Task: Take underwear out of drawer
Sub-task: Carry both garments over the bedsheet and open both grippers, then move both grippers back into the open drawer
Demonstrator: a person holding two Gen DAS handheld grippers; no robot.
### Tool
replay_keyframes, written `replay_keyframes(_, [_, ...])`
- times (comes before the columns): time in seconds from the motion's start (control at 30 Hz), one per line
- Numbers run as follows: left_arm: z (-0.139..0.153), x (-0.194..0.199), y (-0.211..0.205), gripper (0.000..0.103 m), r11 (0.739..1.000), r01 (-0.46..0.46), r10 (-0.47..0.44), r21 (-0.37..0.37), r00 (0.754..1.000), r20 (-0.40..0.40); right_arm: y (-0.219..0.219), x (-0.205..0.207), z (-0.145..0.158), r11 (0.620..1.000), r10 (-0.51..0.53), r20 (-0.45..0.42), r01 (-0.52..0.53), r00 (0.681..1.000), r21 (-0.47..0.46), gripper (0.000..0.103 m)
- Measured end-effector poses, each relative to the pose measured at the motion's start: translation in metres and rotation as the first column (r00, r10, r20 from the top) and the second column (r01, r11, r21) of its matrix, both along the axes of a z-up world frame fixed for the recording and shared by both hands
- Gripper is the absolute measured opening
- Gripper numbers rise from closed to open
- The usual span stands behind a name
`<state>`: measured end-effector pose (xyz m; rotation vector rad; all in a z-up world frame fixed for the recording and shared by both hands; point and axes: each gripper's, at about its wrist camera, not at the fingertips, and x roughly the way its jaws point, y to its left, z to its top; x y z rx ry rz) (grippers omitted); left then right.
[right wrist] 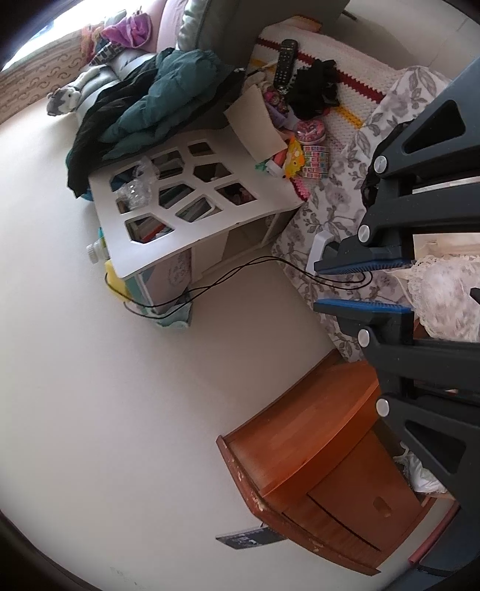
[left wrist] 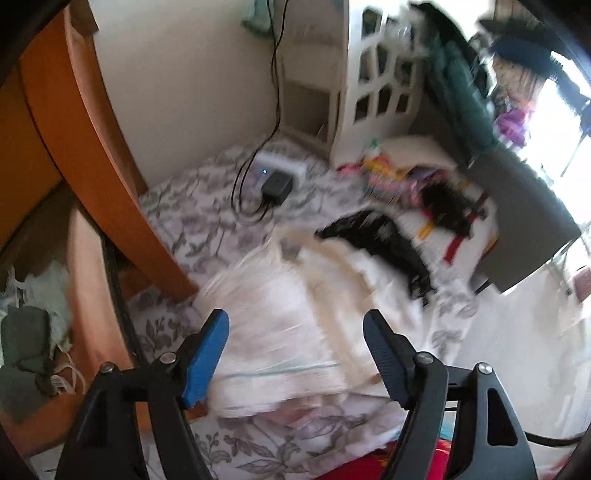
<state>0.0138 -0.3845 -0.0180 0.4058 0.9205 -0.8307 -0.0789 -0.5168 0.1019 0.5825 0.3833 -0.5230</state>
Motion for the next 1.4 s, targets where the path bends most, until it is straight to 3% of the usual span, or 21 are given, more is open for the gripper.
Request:
replay_keyframes(0.1, [0.029, 0.001, 0.016, 0.078, 0.996, -0.016, 0.017, -0.086, 1.000, 0.011, 0.004, 0.001, 0.004, 1.000, 0.004, 0.000, -0.004, 1.000, -0.017, 0.016])
replay_keyframes(0.3, [0.088, 0.020, 0.066, 0.081, 0.967, -0.129, 0.149, -0.219, 0.986, 0.076, 0.015, 0.014, 0.006, 0.998, 0.051, -0.017, -0.051, 0.999, -0.037, 0.016])
replay_keyframes(0.37, [0.103, 0.031, 0.087, 0.088, 0.954, -0.177, 0.208, -0.242, 0.972, 0.109, 0.022, 0.022, 0.006, 0.996, 0.076, -0.026, -0.077, 0.997, -0.046, 0.016])
replay_keyframes(0.5, [0.116, 0.058, 0.136, 0.091, 0.908, -0.333, 0.380, -0.256, 0.911, 0.161, 0.042, 0.042, 0.005, 0.987, 0.145, -0.054, -0.149, 0.988, -0.063, 0.016])
replay_keyframes(0.67, [0.111, 0.095, 0.203, 0.092, 0.805, -0.534, 0.576, -0.260, 0.808, 0.123, 0.077, 0.076, -0.002, 0.962, 0.252, -0.114, -0.261, 0.961, -0.076, 0.016])
replay_keyframes(0.87, [0.095, 0.117, 0.280, 0.097, 0.669, -0.691, 0.730, -0.272, 0.680, 0.066, 0.140, 0.119, -0.014, 0.887, 0.432, -0.175, -0.452, 0.884, -0.093, 0.017])
replay_keyframes(0.93, [0.089, 0.123, 0.302, 0.097, 0.630, -0.729, 0.764, -0.268, 0.644, 0.044, 0.162, 0.133, -0.020, 0.855, 0.490, -0.194, -0.512, 0.850, -0.085, 0.029])
replay_keyframes(1.07, [0.074, 0.130, 0.338, 0.097, 0.564, -0.786, 0.815, -0.252, 0.580, 0.014, 0.196, 0.151, -0.034, 0.810, 0.552, -0.243, -0.582, 0.797, -0.069, 0.032])
replay_keyframes(1.17, [0.066, 0.133, 0.358, 0.097, 0.537, -0.802, 0.827, -0.262, 0.562, -0.027, 0.218, 0.162, -0.043, 0.780, 0.594, -0.264, -0.625, 0.760, -0.042, 0.055])
replay_keyframes(1.4, [0.060, 0.142, 0.376, 0.098, 0.537, -0.801, 0.818, -0.264, 0.571, -0.069, 0.265, 0.184, -0.052, 0.692, 0.684, -0.309, -0.722, 0.661, -0.013, 0.062])
